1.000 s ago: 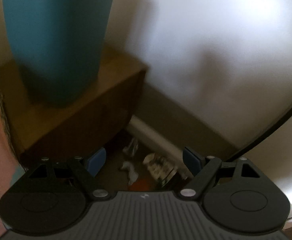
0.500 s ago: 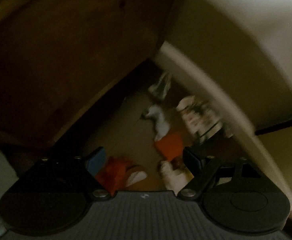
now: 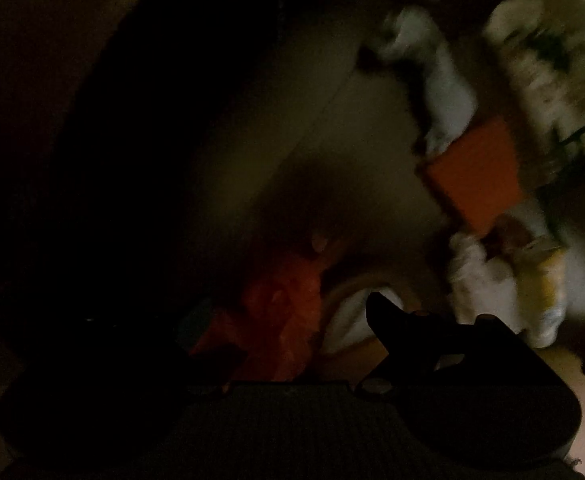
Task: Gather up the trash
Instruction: 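Lower left tool to another red bag on the floor while right tool lowers beside it, then close left tool on the red plastic bag and lift it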
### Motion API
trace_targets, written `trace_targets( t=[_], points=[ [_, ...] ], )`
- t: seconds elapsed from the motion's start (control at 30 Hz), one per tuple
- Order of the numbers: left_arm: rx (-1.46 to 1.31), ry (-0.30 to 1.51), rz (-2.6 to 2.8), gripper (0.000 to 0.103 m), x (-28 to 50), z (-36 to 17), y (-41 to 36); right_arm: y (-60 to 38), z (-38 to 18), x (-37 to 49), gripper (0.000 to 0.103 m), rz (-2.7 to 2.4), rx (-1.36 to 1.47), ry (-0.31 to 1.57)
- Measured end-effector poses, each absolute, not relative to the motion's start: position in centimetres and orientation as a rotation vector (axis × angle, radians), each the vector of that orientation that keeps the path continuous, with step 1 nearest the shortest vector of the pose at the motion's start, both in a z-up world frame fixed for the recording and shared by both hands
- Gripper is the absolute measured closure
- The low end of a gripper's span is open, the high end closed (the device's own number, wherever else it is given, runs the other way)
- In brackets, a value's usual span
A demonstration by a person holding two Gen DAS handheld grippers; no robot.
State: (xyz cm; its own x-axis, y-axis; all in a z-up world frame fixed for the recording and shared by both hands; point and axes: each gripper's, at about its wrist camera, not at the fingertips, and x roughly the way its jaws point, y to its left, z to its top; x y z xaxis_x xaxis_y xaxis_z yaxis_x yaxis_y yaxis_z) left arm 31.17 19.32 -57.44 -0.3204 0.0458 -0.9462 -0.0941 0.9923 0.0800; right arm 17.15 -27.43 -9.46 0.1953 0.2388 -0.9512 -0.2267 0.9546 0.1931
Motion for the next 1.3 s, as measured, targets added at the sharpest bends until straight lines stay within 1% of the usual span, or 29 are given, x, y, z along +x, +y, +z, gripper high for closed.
trace_targets(
  t=[0.23, 0.27, 0.37, 0.43, 0.57, 0.63, 0.67, 0.7, 0.83, 0.93, 0.97, 1.0, 1.13, 1.23, 1.3],
  points=[
    [-0.061, 1.956, 0.167, 0.020, 29.2, -63.3, 19.4, -26.8, -13.7, 21.3, 0.038, 0.328, 0.018, 1.416],
    [-0.064, 1.958, 0.178, 0.022, 28.8, -63.7, 19.6, -26.8, -14.2, 21.8, 0.038, 0.330, 0.019, 1.422],
    [-0.139, 1.957, 0.181, 0.022, 27.9, -64.6, 20.3, -26.5, -15.4, 22.5, 0.038, 0.341, 0.032, 1.437],
    [-0.132, 1.948, 0.175, 0.022, 27.4, -64.7, 20.2, -26.3, -15.9, 22.7, 0.038, 0.349, 0.042, 1.445],
    [-0.214, 1.946, 0.203, 0.025, 27.1, -64.0, 21.2, -26.1, -16.5, 22.9, 0.038, 0.364, 0.057, 1.452],
    [-0.250, 1.934, 0.209, 0.029, 27.0, -63.6, 21.7, -26.0, -17.1, 23.2, 0.038, 0.367, 0.058, 1.452],
    [-0.273, 1.922, 0.221, 0.036, 27.1, -63.2, 22.1, -26.0, -17.1, 23.2, 0.038, 0.364, 0.060, 1.452],
    [-0.278, 1.908, 0.235, 0.047, 27.2, -63.1, 22.4, -26.0, -17.1, 23.2, 0.038, 0.366, 0.062, 1.453],
    [-0.317, 1.894, 0.260, 0.049, 26.9, -62.9, 23.3, -25.9, -17.5, 23.3, 0.038, 0.370, 0.066, 1.449],
    [-0.273, 1.881, 0.251, 0.055, 26.7, -62.3, 22.7, -25.9, -17.8, 23.3, 0.038, 0.369, 0.065, 1.445],
    [-0.267, 1.879, 0.253, 0.075, 26.8, -62.1, 22.5, -25.9, -17.7, 23.3, 0.038, 0.366, 0.065, 1.440],
    [-0.279, 1.874, 0.243, 0.082, 26.8, -61.8, 22.4, -25.9, -17.6, 23.2, 0.038, 0.362, 0.067, 1.435],
    [-0.271, 1.840, 0.247, 0.082, 27.3, -59.0, 21.4, -26.2, -16.9, 22.5, 0.039, 0.361, 0.082, 1.393],
    [-0.268, 1.798, 0.228, 0.082, 28.6, -55.7, 20.6, -26.2, -15.8, 21.5, 0.039, 0.376, 0.093, 1.339],
    [-0.261, 1.754, 0.210, 0.082, 29.0, -52.5, 20.1, -26.4, -15.1, 20.7, 0.039, 0.382, 0.101, 1.297]
  ],
)
